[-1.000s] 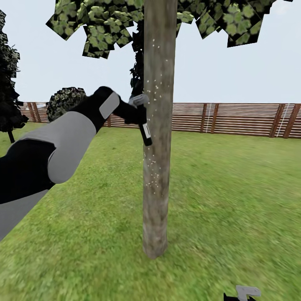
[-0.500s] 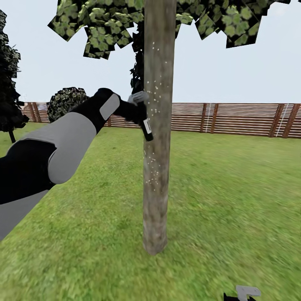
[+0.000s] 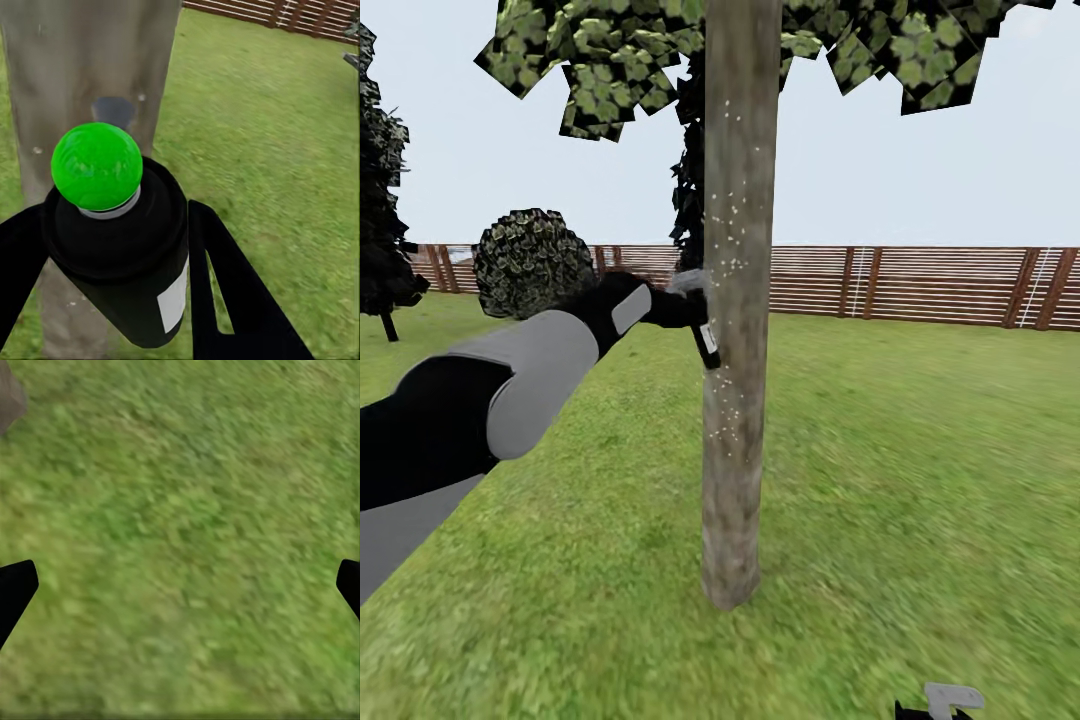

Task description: In the garden, pick up the pesticide atomizer on the floor and spray pesticide onto both trees until each tree trunk is fully covered.

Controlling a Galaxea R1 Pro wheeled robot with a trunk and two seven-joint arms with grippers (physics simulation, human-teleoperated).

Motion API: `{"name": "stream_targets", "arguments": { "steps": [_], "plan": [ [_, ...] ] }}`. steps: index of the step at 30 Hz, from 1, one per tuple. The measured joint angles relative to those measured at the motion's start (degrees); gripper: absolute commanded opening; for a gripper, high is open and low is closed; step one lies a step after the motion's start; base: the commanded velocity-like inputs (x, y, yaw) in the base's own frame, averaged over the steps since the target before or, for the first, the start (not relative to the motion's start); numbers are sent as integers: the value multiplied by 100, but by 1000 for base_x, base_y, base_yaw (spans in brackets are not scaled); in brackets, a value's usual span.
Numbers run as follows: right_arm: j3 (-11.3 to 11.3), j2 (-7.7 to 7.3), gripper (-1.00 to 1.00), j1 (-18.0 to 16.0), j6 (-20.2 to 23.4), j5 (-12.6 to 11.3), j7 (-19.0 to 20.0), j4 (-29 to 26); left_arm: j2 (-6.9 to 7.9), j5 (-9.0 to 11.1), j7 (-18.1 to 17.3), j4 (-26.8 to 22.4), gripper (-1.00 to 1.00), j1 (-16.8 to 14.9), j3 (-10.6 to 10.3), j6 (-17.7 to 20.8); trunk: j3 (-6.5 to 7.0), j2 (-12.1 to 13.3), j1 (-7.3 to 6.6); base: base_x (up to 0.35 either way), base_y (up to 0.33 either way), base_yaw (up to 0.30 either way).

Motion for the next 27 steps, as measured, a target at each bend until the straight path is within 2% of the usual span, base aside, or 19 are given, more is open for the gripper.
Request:
{"name": "stream_targets", "arguments": {
  "steps": [1,2,4,5,7,8,10,12,16,21,24,27],
  "plan": [
    [0,0,100,0,0,0,0,0,0,-95,-3,6,-100,30,29,-25,1,-1,0,0,0,0],
    [0,0,100,0,0,1,0,0,0,-303,-5,18,-100,97,9,-121,0,0,0,0,0,0],
    [0,0,100,0,0,1,0,0,0,-629,-15,35,-100,353,22,-517,-1,-1,0,0,0,0],
    [2,0,100,0,0,2,0,0,0,-694,-20,38,-100,450,10,-610,0,1,0,0,0,0],
    [1,0,100,0,0,2,0,0,0,-700,-66,35,-100,502,43,-637,1,-1,0,0,0,0],
    [1,0,100,0,0,2,0,0,0,-700,-212,35,-100,524,54,-646,1,-1,0,0,0,0],
    [0,0,100,0,0,2,0,0,0,-706,-890,35,-100,551,64,-661,1,-1,-1,0,0,0],
    [0,1,100,0,0,2,0,0,0,-717,-1183,36,-100,559,47,-669,1,-1,0,0,0,0],
    [1,0,100,0,0,2,0,0,0,-732,-1365,38,-100,666,21,-676,0,0,0,0,0,0],
    [1,0,100,0,0,2,0,0,0,-755,-1412,38,-100,894,20,-684,0,-1,0,0,0,0],
    [3,1,100,0,0,2,0,0,0,-1000,-1405,39,-100,1035,21,-688,0,-1,0,0,0,0],
    [5,1,100,0,0,2,0,0,0,-1380,-1381,43,-100,1201,3,-775,0,-1,0,0,0,0]
  ]
}}
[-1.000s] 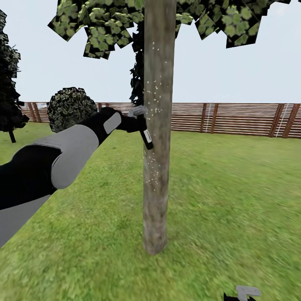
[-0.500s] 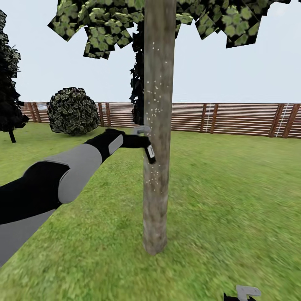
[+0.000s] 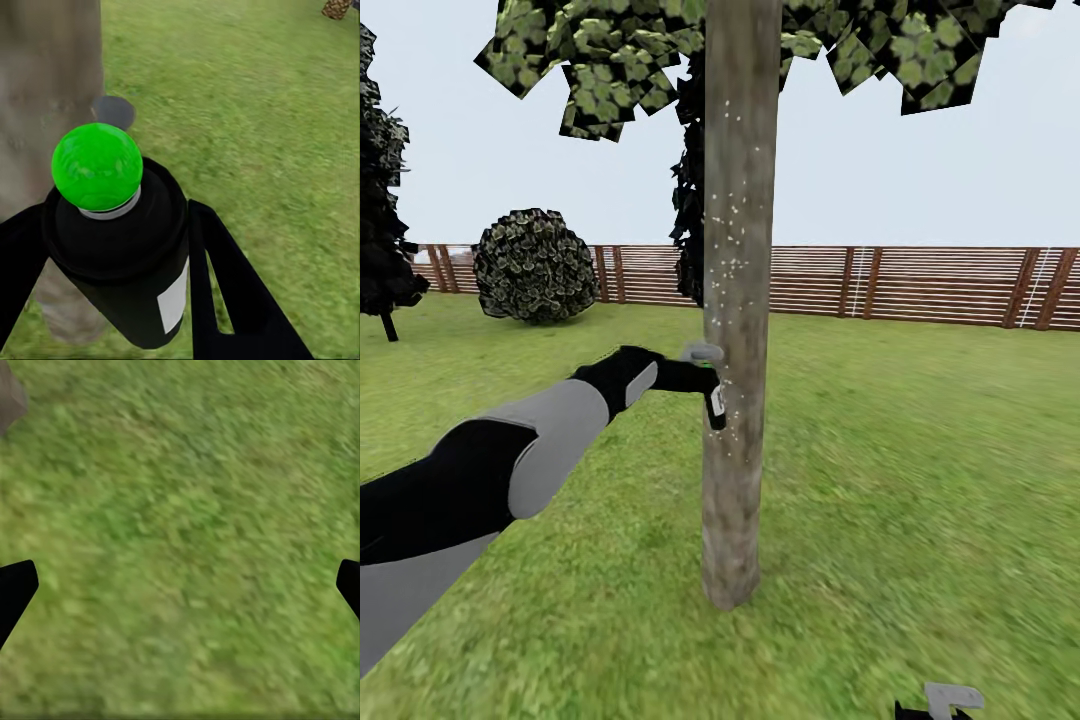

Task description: In the garden, pick up the pesticide atomizer on the floor and spray pesticide onto both trees until each tree trunk is fully covered.

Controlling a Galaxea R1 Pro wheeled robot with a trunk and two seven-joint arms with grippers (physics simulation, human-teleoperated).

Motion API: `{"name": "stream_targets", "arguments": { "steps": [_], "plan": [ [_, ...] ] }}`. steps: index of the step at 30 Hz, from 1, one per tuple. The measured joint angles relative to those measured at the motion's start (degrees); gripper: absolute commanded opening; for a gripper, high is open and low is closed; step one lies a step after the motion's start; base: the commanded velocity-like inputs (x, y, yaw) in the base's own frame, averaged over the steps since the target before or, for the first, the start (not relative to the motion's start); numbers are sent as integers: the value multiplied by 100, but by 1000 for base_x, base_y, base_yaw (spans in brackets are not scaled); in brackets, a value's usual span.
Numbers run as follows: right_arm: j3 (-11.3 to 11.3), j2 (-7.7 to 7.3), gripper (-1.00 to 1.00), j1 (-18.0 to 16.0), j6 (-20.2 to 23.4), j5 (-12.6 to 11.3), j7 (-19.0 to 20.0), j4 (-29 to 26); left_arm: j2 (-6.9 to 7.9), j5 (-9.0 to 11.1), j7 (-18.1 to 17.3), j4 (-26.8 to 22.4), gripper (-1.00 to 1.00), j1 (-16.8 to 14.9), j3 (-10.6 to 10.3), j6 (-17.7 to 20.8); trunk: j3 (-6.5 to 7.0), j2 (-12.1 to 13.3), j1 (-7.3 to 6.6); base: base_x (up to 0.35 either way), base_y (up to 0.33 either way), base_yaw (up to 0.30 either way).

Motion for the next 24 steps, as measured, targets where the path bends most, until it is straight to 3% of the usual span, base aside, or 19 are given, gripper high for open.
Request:
{"name": "stream_targets", "arguments": {
  "steps": [3,6,10,15,18,24],
  "plan": [
    [1,1,100,0,0,0,0,0,0,-195,14,6,-100,168,12,-239,0,0,0,0,0,0],
    [3,4,100,0,0,0,0,0,0,-247,24,7,-100,290,24,-334,0,0,0,0,0,0],
    [4,6,100,0,0,0,0,0,0,-276,29,9,-100,503,19,-888,0,0,0,0,0,0],
    [4,7,100,0,0,0,4,0,0,-275,35,8,-100,818,16,-1096,0,0,0,0,0,0],
    [8,8,100,0,0,8,8,0,0,-276,35,8,-100,998,18,-1407,0,0,0,0,0,0],
    [12,8,100,0,-1,17,8,0,0,-282,37,9,-100,1237,9,-1588,0,0,0,0,0,0]
  ]
}}
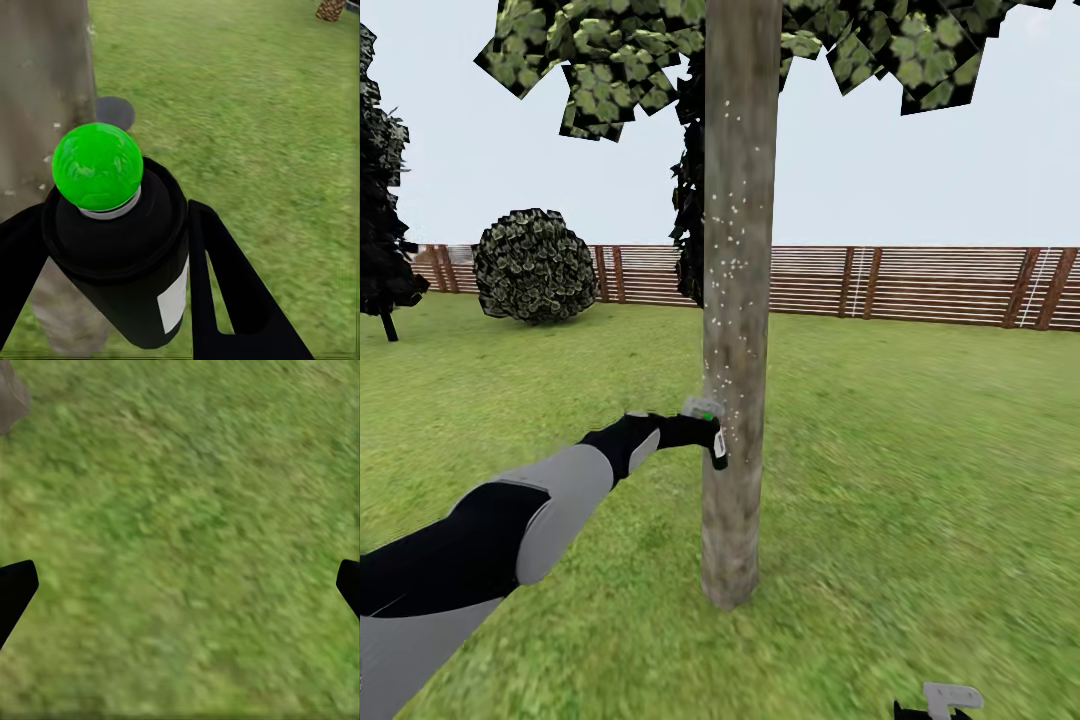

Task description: In the garden, pick up the pesticide atomizer on the floor and spray pesticide onto both trees until each tree trunk is fully covered.

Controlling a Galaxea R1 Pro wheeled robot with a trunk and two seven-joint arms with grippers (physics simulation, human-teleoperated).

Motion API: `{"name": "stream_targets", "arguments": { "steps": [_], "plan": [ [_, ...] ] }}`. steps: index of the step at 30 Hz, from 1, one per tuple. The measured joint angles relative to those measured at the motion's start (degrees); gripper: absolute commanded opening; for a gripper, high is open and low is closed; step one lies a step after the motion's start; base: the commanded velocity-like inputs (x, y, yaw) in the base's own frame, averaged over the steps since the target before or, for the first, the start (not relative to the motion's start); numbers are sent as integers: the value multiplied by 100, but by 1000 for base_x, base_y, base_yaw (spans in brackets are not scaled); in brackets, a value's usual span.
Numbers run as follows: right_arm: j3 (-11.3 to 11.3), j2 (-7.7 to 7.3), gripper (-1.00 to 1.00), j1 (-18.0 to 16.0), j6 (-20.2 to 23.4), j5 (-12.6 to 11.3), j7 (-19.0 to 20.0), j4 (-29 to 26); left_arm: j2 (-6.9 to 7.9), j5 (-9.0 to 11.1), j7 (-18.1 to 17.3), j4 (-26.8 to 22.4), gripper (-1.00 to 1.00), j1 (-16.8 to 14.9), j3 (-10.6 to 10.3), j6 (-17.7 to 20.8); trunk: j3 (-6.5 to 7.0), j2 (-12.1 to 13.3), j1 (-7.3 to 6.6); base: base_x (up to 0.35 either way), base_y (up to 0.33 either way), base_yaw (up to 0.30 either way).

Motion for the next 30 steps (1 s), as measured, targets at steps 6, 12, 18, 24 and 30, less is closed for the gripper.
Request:
{"name": "stream_targets", "arguments": {
  "steps": [6,12,18,24,30],
  "plan": [
    [1,12,100,0,7,1,5,0,0,-6,369,1,-100,480,-4,-331,0,0,0,0,0,0],
    [2,30,100,0,10,1,9,0,0,-3,453,-11,-100,1002,3,-662,-1,0,0,0,0,0],
    [7,40,100,0,11,1,16,-1,26,12,448,-21,-100,1196,47,-911,0,-1,0,0,60,0],
    [9,51,100,1,13,1,20,-2,31,12,442,-20,-100,1201,46,-917,0,0,0,0,300,0],
    [9,52,100,1,13,1,21,-2,28,8,447,-17,-100,1202,39,-865,0,0,0,0,342,0]
  ]
}}
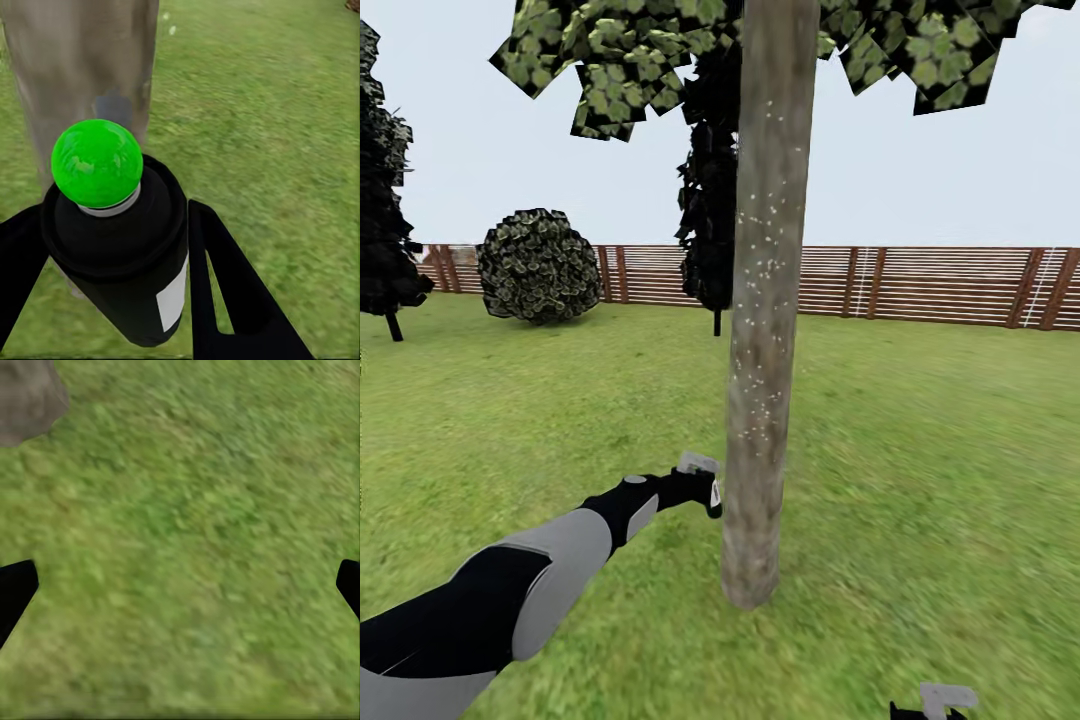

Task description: In the garden, pick up the pesticide atomizer on the floor and spray pesticide onto both trees until each tree trunk is fully covered.

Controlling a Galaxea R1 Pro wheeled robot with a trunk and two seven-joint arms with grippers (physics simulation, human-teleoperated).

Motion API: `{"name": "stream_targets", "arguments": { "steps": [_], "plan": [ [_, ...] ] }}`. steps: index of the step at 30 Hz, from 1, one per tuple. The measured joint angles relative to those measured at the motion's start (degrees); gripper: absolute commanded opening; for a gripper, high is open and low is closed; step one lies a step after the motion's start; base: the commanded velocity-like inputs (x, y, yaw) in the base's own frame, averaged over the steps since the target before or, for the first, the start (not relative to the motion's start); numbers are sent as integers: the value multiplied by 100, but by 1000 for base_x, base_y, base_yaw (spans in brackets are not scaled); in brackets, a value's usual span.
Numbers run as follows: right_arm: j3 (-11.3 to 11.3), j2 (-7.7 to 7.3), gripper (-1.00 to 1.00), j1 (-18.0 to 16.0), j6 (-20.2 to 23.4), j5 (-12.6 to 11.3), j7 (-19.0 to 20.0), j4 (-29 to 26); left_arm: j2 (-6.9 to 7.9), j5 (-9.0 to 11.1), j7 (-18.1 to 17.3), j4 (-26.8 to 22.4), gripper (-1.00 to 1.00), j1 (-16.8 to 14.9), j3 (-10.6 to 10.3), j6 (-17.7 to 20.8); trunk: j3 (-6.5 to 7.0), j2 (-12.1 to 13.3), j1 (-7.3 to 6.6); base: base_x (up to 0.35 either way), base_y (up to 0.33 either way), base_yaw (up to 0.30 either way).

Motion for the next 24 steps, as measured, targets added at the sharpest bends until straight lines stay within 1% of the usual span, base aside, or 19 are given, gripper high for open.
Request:
{"name": "stream_targets", "arguments": {
  "steps": [4,8,17,20,24],
  "plan": [
    [0,27,100,0,0,0,0,0,-13,-18,16,4,-100,-2,-21,202,0,-1,-1,72,346,0],
    [0,34,100,0,0,0,0,0,-22,-91,17,5,-100,-2,-34,220,0,-1,-1,133,346,0],
    [0,79,100,0,0,0,0,0,-23,-108,11,6,-100,-2,-37,218,0,-1,-1,163,347,-3],
    [0,85,100,1,0,0,0,-1,-24,-108,9,7,-100,-2,-37,218,-5,0,0,34,350,-130],
    [0,87,100,1,1,-1,0,-1,-25,-109,10,7,-100,-3,-38,218,-20,0,0,8,350,-254]
  ]
}}
